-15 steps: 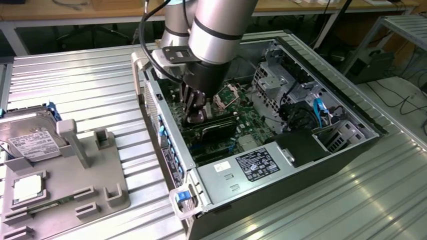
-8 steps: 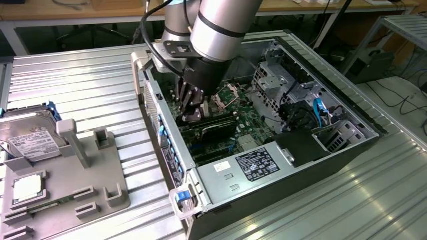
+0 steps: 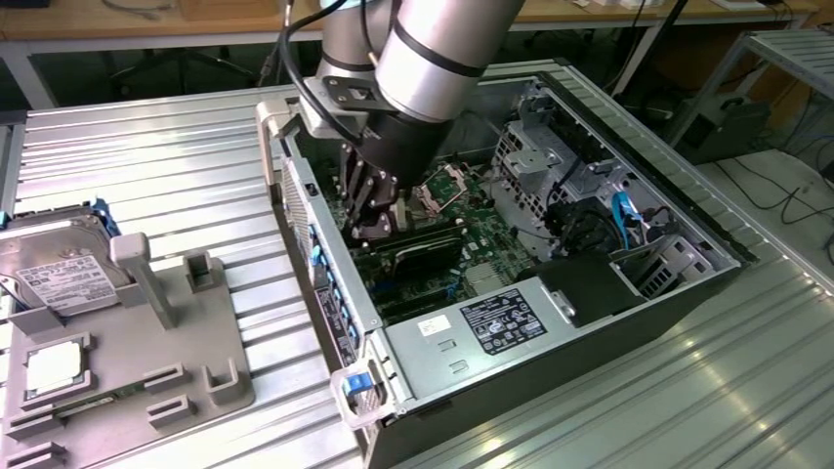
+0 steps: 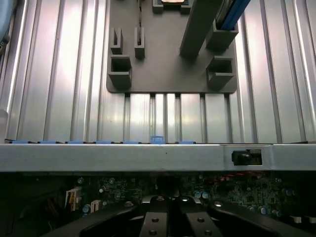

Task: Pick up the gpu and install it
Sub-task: 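Press down on the gpu until it lock into place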

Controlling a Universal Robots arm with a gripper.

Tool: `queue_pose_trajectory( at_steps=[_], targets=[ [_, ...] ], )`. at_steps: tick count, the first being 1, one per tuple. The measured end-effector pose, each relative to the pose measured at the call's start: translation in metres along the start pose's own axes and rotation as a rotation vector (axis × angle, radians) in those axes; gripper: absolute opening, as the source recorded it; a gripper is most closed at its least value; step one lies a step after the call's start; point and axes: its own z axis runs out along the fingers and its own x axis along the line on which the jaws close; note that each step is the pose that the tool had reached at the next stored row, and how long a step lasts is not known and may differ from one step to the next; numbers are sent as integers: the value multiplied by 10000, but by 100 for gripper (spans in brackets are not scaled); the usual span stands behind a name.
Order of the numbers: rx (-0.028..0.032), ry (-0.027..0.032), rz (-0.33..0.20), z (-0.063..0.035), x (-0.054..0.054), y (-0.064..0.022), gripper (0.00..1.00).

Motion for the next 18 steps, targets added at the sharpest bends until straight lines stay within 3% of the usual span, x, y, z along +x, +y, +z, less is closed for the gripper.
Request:
queue_pose_trajectory(
  at_steps=[4, 9, 12, 13, 14, 16, 18],
  targets=[
    [-113, -3, 6, 8, 19, -27, 11],
    [-100, -2, -4, 18, 19, -75, 11],
    [-28, 6, -28, 18, 16, -77, 11],
    [83, 11, -42, 18, 15, -76, 11],
    [237, 18, -63, 18, 13, -77, 11],
    [552, 31, -104, 19, 10, -77, 11],
    [909, 45, -140, 19, 8, -77, 11]
  ],
)
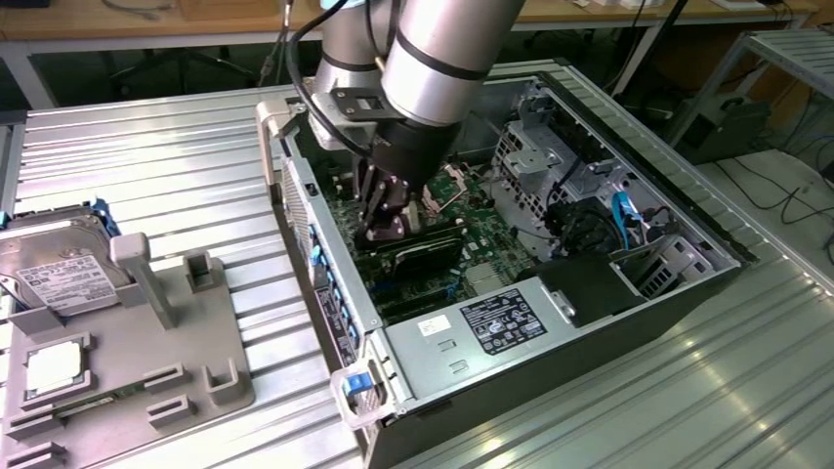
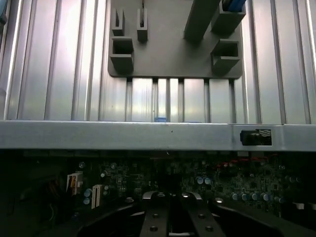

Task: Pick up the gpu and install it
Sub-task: 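Press down on the gpu until it lock into place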

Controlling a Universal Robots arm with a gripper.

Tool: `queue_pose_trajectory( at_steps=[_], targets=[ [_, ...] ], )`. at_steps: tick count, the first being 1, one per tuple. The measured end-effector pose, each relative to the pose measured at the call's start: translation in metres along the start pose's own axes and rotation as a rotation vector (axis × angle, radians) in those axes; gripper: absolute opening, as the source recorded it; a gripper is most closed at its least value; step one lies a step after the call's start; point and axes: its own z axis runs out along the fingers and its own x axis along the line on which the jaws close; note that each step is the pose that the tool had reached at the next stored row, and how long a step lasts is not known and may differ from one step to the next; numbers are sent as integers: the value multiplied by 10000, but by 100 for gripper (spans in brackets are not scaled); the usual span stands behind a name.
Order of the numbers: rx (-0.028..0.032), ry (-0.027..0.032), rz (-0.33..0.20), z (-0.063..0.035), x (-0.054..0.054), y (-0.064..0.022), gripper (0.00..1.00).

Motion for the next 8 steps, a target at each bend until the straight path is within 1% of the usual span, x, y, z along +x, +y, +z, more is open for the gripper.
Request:
queue_pose_trajectory(
  at_steps=[1, 2, 5, 8],
  targets=[
    [174, 6, -16, 0, 0, 0, 11],
    [370, 14, -31, 0, -1, 0, 11],
    [1034, 34, -69, 0, -2, -1, 11],
    [1579, 62, -90, 0, -4, 0, 11]
  ],
)
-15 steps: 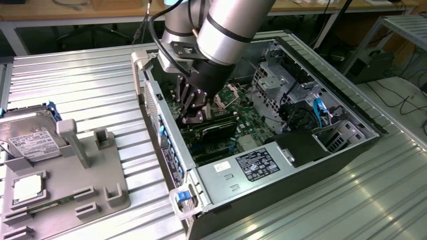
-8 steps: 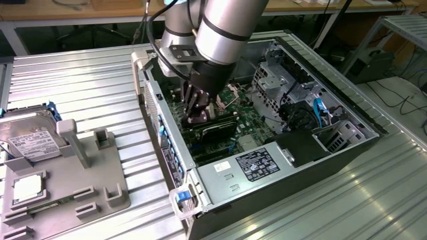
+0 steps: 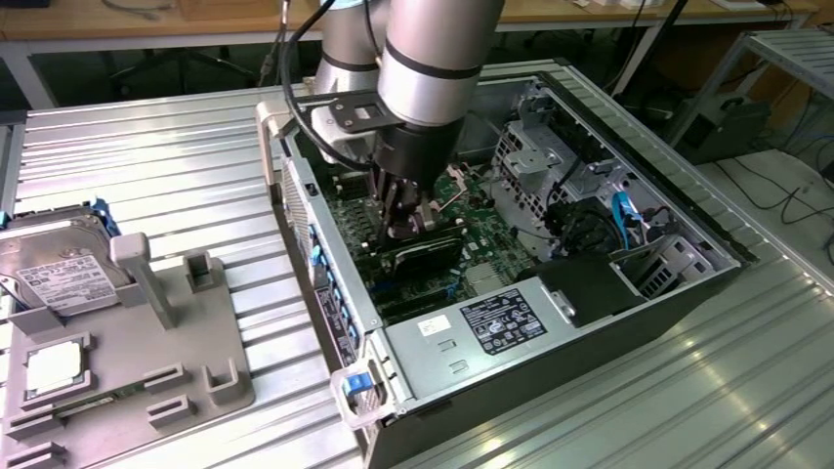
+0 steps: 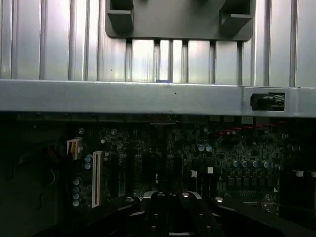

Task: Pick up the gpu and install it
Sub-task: 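Press down on the gpu until it lock into place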

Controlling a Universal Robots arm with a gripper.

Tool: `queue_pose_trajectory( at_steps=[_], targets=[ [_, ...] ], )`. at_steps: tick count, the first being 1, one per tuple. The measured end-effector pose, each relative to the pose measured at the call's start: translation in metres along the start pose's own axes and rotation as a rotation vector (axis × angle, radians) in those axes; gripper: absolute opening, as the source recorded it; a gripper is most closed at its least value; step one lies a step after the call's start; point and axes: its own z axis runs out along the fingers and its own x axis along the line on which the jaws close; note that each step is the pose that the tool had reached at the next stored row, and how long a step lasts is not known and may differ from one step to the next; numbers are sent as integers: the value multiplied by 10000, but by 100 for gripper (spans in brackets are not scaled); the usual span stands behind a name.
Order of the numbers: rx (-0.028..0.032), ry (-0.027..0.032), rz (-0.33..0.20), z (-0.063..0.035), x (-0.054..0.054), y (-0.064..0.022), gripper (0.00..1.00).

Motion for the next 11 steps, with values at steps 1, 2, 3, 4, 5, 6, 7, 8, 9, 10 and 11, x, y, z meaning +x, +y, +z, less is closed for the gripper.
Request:
queue_pose_trajectory(
  at_steps=[1, 2, 3, 4, 5, 6, 7, 8, 9, 10, 11],
  targets=[
    [167, 11, -7, 0, -1, 0, 11],
    [358, 27, -14, 0, -3, 0, 11],
    [544, 40, -19, 1, -3, 1, 11],
    [696, 49, -21, 1, -4, 3, 11],
    [741, 51, -22, 1, -4, 5, 11],
    [742, 51, -22, 1, -4, 5, 11],
    [743, 51, -23, 1, -4, 4, 11],
    [743, 52, -23, 0, -4, 5, 11],
    [743, 52, -22, 1, -4, 5, 11],
    [743, 52, -23, 0, -4, 5, 11],
    [742, 52, -22, 1, -4, 5, 11]
  ],
)
